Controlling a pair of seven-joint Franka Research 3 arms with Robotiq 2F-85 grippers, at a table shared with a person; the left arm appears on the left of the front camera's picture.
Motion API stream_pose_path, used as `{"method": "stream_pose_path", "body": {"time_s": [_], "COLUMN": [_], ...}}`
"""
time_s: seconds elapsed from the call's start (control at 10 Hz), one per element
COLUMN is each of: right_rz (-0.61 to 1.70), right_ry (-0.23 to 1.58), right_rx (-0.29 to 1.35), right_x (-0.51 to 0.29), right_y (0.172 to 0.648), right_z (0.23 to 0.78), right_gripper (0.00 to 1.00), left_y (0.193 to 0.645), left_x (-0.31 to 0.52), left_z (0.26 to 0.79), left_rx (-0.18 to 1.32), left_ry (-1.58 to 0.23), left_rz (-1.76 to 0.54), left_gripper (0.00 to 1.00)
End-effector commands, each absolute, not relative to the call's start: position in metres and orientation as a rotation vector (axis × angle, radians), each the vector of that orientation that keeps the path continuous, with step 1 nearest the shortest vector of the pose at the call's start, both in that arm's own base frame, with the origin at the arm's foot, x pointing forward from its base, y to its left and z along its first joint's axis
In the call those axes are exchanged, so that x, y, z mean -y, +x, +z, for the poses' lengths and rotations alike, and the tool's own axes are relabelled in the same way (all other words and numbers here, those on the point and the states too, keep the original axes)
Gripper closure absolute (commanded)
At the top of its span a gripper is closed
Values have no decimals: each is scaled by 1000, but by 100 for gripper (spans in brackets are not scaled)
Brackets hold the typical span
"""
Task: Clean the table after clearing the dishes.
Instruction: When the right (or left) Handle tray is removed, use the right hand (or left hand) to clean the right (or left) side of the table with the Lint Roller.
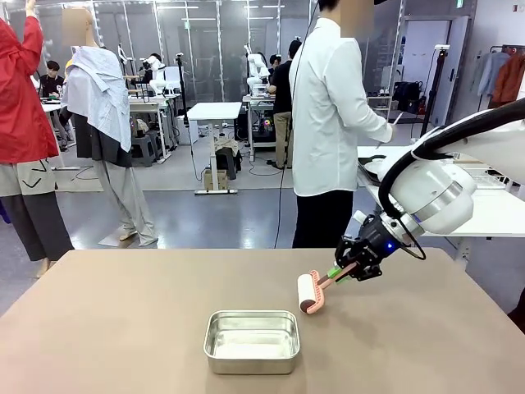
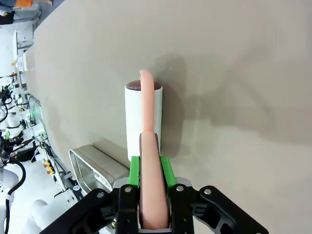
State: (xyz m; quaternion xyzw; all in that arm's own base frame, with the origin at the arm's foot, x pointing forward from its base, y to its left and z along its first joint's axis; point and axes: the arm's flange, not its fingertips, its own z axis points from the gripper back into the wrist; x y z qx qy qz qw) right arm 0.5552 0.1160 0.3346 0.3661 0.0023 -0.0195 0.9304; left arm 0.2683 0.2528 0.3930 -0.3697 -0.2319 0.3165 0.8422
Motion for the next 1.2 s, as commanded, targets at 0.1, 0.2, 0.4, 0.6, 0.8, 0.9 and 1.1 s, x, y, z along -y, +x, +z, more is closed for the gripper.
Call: {"method": "stream_pose_path", "body": {"time_s": [0.1,0.2,0.4,0.6,0.8,0.9,1.1], "right_rz": [-8,-46,-69,-35,-75,-98,-149], "right_ry": [730,746,690,706,610,541,425], "right_rx": [-1,-16,-10,-65,-72,-78,-121], "right_x": [-61,-37,-1,27,50,60,78], "right_y": [542,541,536,533,532,532,530], "right_z": [295,296,301,309,321,329,348], "right_gripper": [79,79,79,79,79,79,79], "left_y": [268,268,268,268,268,268,268], "left_x": [-255,-255,-255,-255,-255,-255,-255], "left_z": [395,395,395,395,395,395,395], "left_rx": [490,490,490,490,490,490,490], "left_ry": [-775,-775,-775,-775,-775,-775,-775], "left_rz": [669,669,669,669,669,669,669], "left_gripper": [0,0,0,0,0,0,0]}}
